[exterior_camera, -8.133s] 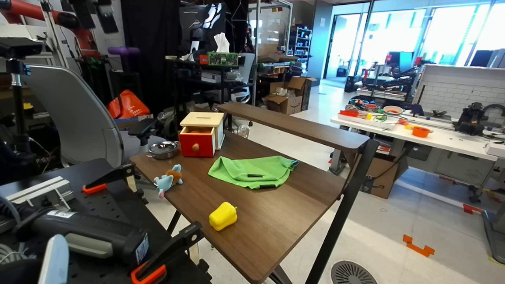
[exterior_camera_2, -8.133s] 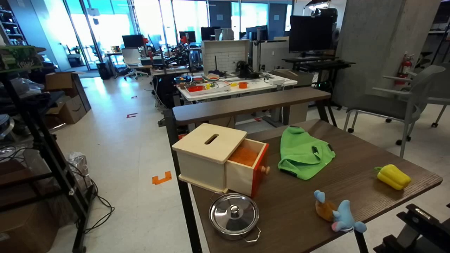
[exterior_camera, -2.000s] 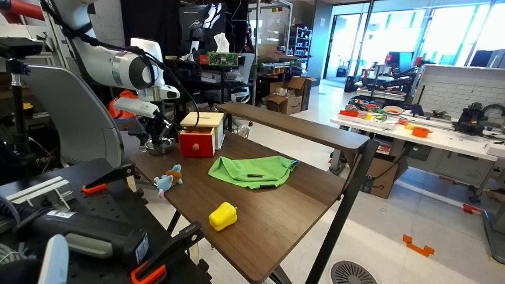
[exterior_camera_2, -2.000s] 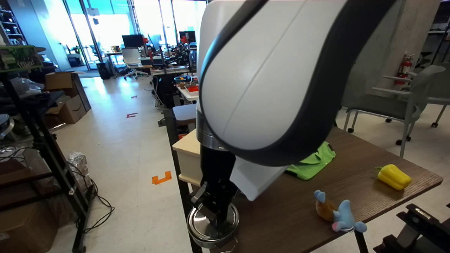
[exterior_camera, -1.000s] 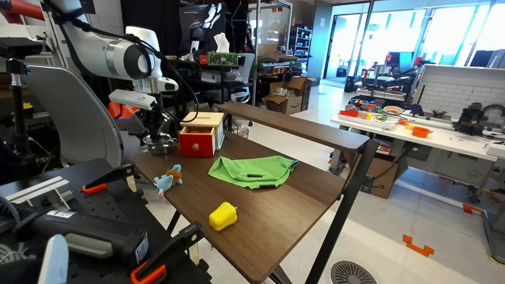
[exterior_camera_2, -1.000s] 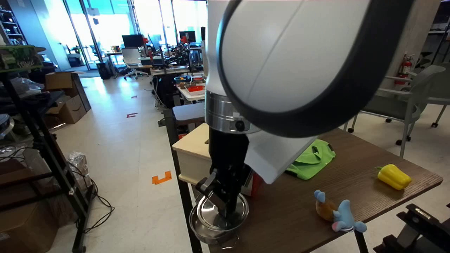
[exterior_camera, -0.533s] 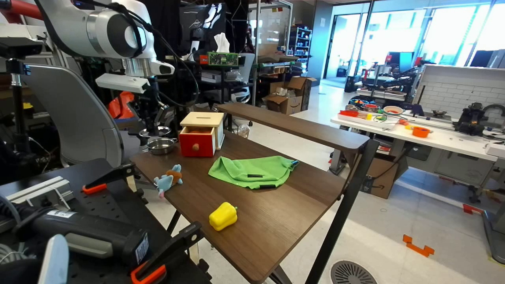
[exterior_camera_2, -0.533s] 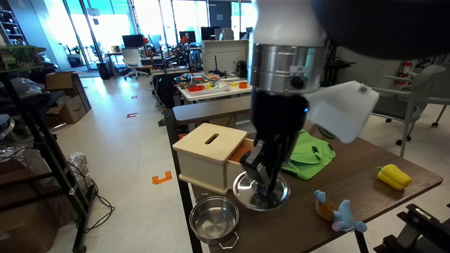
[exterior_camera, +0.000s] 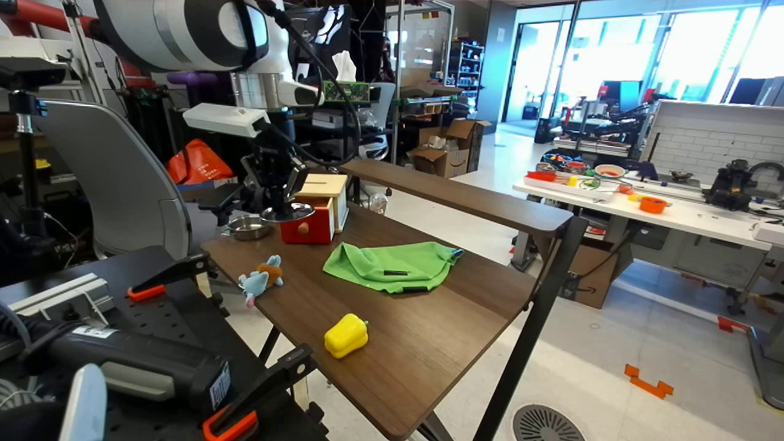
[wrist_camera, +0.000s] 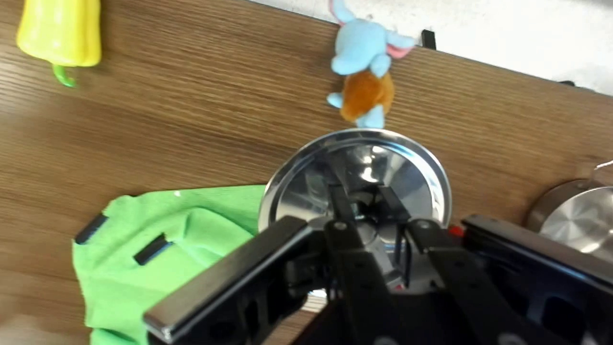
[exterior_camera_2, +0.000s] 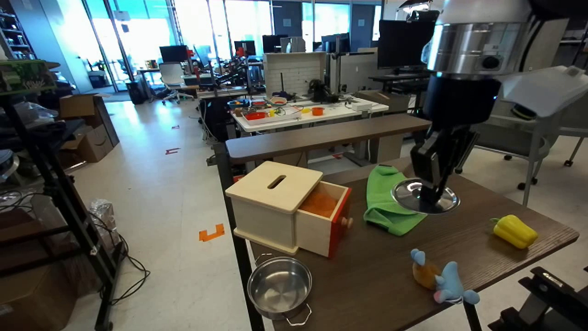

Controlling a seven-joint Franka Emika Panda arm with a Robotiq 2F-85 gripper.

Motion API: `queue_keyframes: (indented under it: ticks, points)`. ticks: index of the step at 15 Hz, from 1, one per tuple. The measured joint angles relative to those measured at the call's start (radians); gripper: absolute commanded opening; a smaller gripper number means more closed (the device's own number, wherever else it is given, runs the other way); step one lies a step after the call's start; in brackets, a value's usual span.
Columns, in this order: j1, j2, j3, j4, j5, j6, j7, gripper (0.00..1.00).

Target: Remove the lid from the pot.

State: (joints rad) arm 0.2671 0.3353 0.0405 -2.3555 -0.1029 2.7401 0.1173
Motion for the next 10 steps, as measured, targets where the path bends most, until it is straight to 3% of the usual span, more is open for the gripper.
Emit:
queue_keyframes:
  ticks: [5, 10]
  points:
    - [-0.129, 0.031, -0.007, 0.004, 0.012, 0.001, -0.043, 0.05]
    - [-0.177, 0.134, -0.014, 0.016, 0.012, 0.012, -0.046, 0.05]
